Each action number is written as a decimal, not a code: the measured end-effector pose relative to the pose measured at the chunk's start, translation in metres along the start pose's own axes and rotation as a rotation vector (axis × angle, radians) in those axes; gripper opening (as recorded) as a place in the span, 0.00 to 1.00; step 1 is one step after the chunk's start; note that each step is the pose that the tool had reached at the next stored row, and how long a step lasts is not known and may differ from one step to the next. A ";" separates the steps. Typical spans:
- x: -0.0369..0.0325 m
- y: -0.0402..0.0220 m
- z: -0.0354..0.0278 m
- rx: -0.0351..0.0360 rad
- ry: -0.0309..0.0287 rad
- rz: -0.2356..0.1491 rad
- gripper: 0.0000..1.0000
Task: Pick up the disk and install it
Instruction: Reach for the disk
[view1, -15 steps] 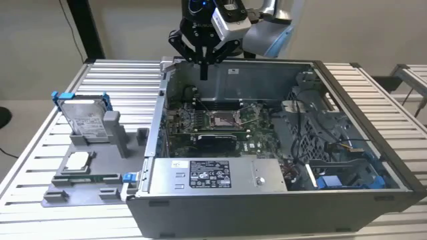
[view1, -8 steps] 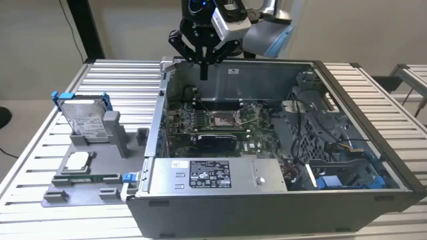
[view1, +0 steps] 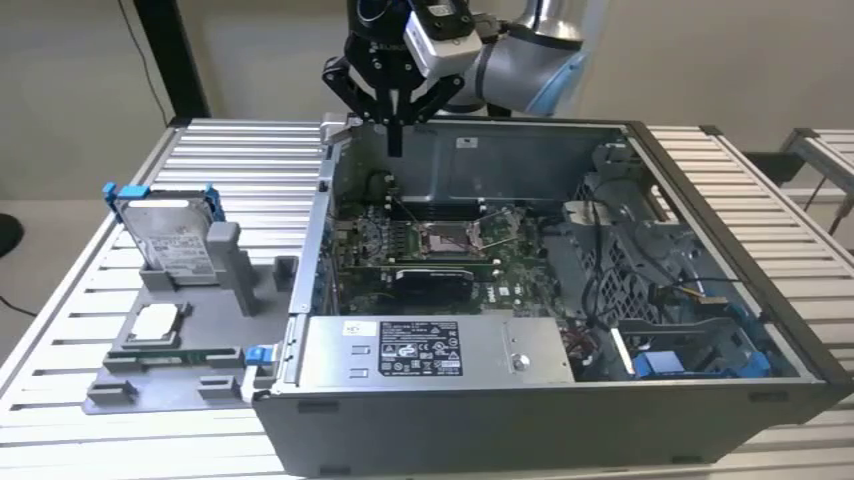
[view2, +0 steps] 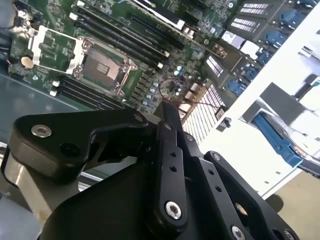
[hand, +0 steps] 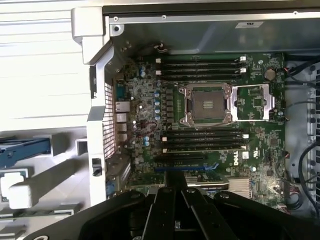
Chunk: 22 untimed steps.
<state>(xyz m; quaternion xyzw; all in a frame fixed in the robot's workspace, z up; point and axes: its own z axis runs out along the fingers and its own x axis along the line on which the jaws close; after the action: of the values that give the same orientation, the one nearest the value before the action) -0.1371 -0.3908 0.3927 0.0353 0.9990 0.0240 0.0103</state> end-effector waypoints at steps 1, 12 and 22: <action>0.0026 0.0009 0.0001 -0.0001 -0.0001 0.000 0.00; 0.0341 0.0101 -0.0001 0.0000 0.0000 0.000 0.00; 0.0618 0.0104 -0.0006 -0.0001 0.0000 0.000 0.00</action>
<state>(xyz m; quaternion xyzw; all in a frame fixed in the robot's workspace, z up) -0.1980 -0.3760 0.3926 0.0354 0.9990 0.0240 0.0104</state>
